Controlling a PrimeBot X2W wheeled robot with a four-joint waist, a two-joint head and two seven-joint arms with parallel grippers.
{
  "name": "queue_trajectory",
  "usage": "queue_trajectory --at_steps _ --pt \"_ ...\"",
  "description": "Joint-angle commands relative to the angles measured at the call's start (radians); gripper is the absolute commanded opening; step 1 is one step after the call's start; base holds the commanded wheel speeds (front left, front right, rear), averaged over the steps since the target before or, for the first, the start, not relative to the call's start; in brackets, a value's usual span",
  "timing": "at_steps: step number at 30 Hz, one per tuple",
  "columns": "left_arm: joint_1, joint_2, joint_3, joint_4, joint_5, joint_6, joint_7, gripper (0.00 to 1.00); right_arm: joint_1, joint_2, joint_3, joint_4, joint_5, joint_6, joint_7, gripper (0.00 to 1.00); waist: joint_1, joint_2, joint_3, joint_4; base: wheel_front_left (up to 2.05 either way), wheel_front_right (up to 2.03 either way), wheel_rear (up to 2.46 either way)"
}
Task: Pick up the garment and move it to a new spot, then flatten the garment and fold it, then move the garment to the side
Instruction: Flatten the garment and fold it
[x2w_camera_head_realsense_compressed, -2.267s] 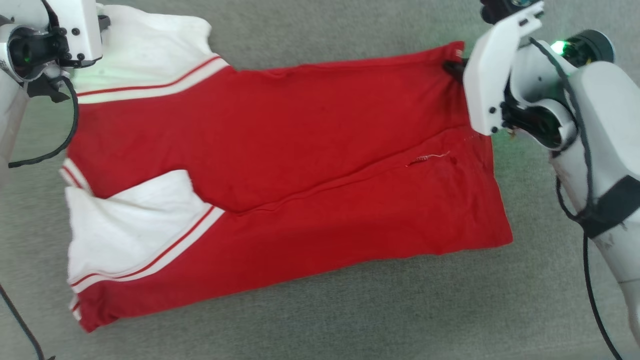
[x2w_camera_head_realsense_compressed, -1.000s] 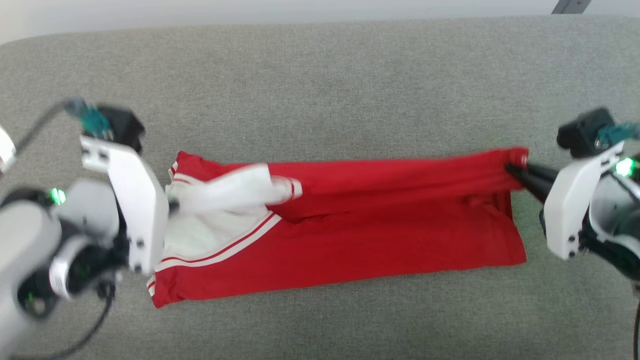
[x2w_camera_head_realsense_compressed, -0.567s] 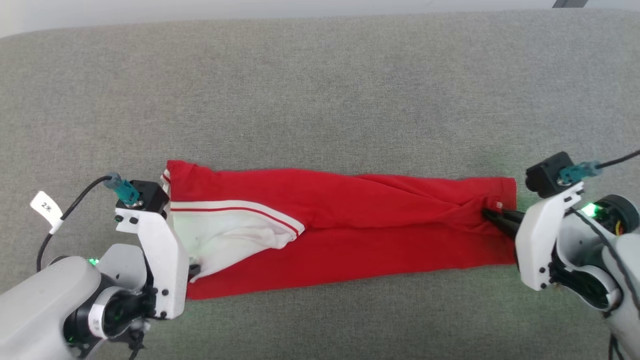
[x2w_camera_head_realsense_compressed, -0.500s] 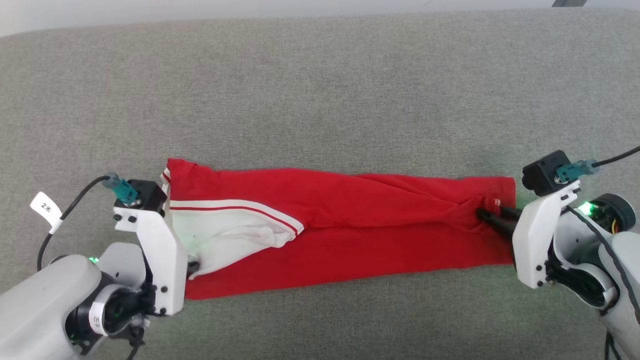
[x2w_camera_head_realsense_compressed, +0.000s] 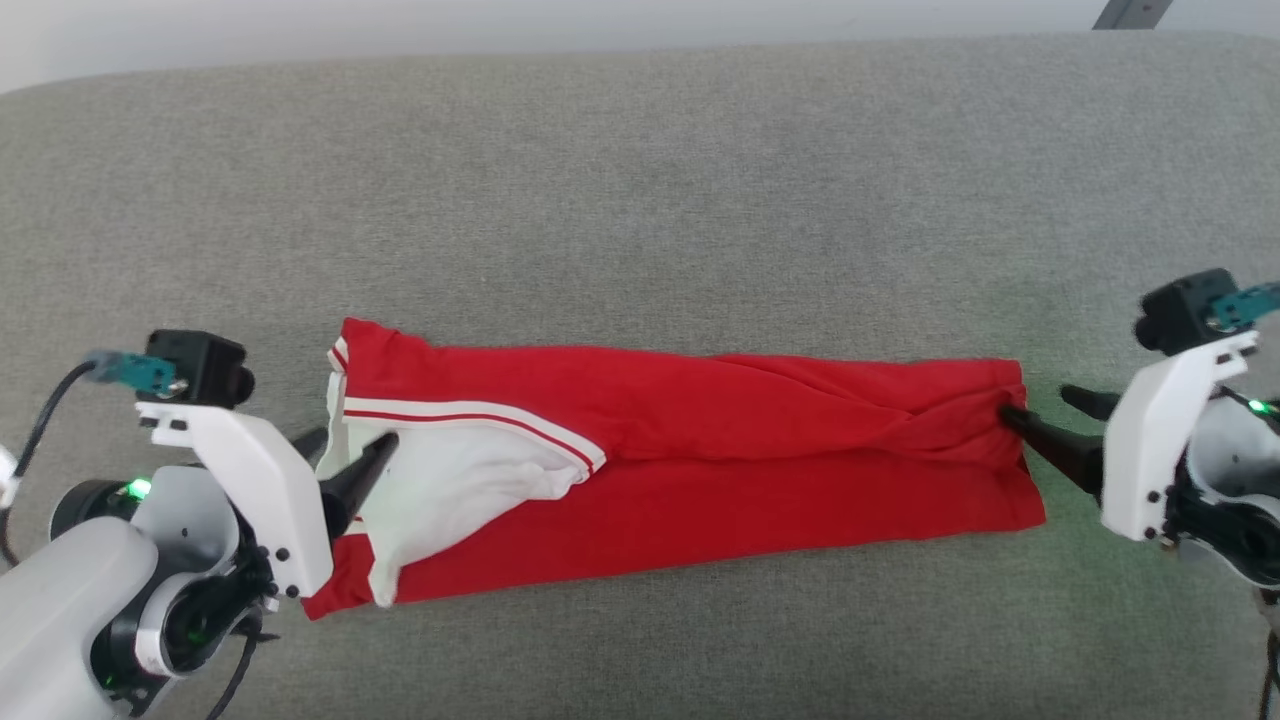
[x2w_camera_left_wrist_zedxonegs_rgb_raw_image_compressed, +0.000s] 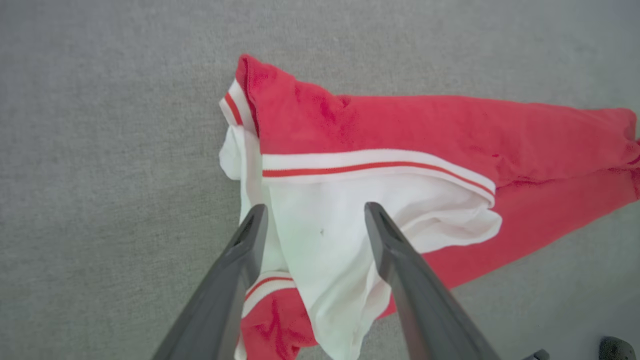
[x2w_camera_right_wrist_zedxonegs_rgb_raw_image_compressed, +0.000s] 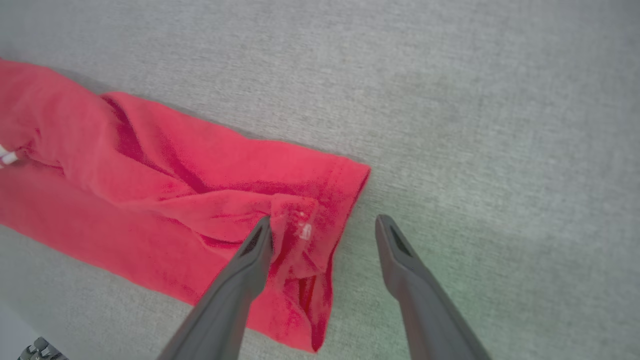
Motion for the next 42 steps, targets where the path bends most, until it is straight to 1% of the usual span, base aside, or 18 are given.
queue_trajectory --at_steps 1,4,5,9,13,15,18,21,23,24,25,26,30,33,36,37,42 --pt "0.020 0.001 0.011 -0.007 0.012 -0.009 -0.036 1.00 0.017 0.008 -0.018 0.011 0.008 -0.001 0.017 1.00 0.0000 0.0000 -0.003 0.003 0.00 0.00 0.00" --pt "0.053 -0.001 0.036 -0.018 0.034 -0.033 -0.143 1.00 0.032 0.019 -0.060 0.026 0.014 -0.001 0.066 1.00 0.0000 0.0000 -0.006 0.014 0.00 0.00 0.00" --pt "0.074 -0.002 0.044 -0.019 0.054 -0.048 -0.211 1.00 0.040 0.035 -0.077 0.038 0.021 -0.001 0.095 1.00 0.0000 0.0000 -0.007 0.023 0.00 0.00 0.00" --pt "0.122 -0.019 0.064 -0.013 0.072 -0.064 -0.331 1.00 0.051 0.068 -0.103 0.067 0.030 -0.001 0.140 1.00 0.0000 0.0000 -0.009 0.045 0.00 0.00 0.00" --pt "0.165 -0.037 0.074 0.001 0.089 -0.076 -0.428 1.00 0.046 0.096 -0.104 0.115 0.016 -0.001 0.180 1.00 0.0000 0.0000 -0.009 0.067 0.00 0.00 0.00" --pt "0.186 -0.047 0.077 0.016 0.100 -0.075 -0.472 1.00 0.041 0.116 -0.094 0.148 0.016 -0.001 0.201 1.00 0.0000 0.0000 -0.008 0.076 0.00 0.00 0.00" --pt "0.216 -0.067 0.093 0.034 0.102 -0.085 -0.535 1.00 0.026 0.137 -0.070 0.186 0.006 -0.001 0.216 1.00 0.0000 0.0000 -0.006 0.089 0.00 0.00 0.00" --pt "0.244 -0.096 0.123 0.054 0.107 -0.096 -0.575 1.00 0.013 0.162 -0.044 0.223 0.006 0.000 0.239 1.00 0.0000 0.0000 -0.003 0.099 0.00 0.00 0.00" --pt "0.264 -0.110 0.147 0.071 0.139 -0.099 -0.588 1.00 0.009 0.173 -0.021 0.234 0.022 0.000 0.259 1.00 0.0000 0.0000 -0.002 0.106 0.00 0.00 0.00" --pt "0.274 -0.125 0.169 0.076 0.143 -0.106 -0.591 1.00 0.003 0.175 -0.007 0.228 0.028 0.001 0.258 0.35 0.0000 0.0000 -0.001 0.108 0.00 0.00 0.00" --pt "0.286 -0.140 0.186 0.080 0.160 -0.112 -0.593 1.00 -0.003 0.174 -0.005 0.227 0.039 0.003 0.250 0.00 0.0000 0.0000 -0.001 0.111 0.00 0.00 0.00" --pt "0.292 -0.150 0.217 0.083 0.198 -0.115 -0.593 1.00 -0.007 0.170 -0.004 0.229 0.046 0.003 0.247 0.00 0.0000 0.0000 -0.001 0.114 0.00 0.00 0.00" --pt "0.374 -0.230 0.351 0.091 0.298 -0.147 -0.593 1.00 -0.025 0.146 -0.027 0.242 0.081 0.002 0.239 0.00 0.0000 0.0000 -0.003 0.117 0.00 0.00 0.00" --pt "0.425 -0.294 0.445 0.091 0.369 -0.185 -0.593 1.00 -0.035 0.129 -0.046 0.237 0.105 0.002 0.231 0.00 0.0000 0.0000 -0.005 0.115 0.00 0.00 0.00" --pt "0.481 -0.354 0.520 0.103 0.434 -0.229 -0.593 1.00 -0.037 0.090 -0.068 0.232 0.115 -0.002 0.221 0.00 0.0000 0.0000 -0.006 0.110 0.00 0.00 0.00" --pt "0.481 -0.354 0.520 0.103 0.434 -0.229 -0.593 1.00 -0.037 0.090 -0.068 0.232 0.115 -0.002 0.221 0.00 0.0000 0.0000 -0.006 0.110 0.00 0.00 0.00" --pt "0.532 -0.441 0.622 0.131 0.521 -0.299 -0.594 1.00 -0.030 0.019 -0.120 0.247 0.111 -0.002 0.195 0.00 0.0000 0.0000 -0.011 0.101 0.00 0.00 0.00"
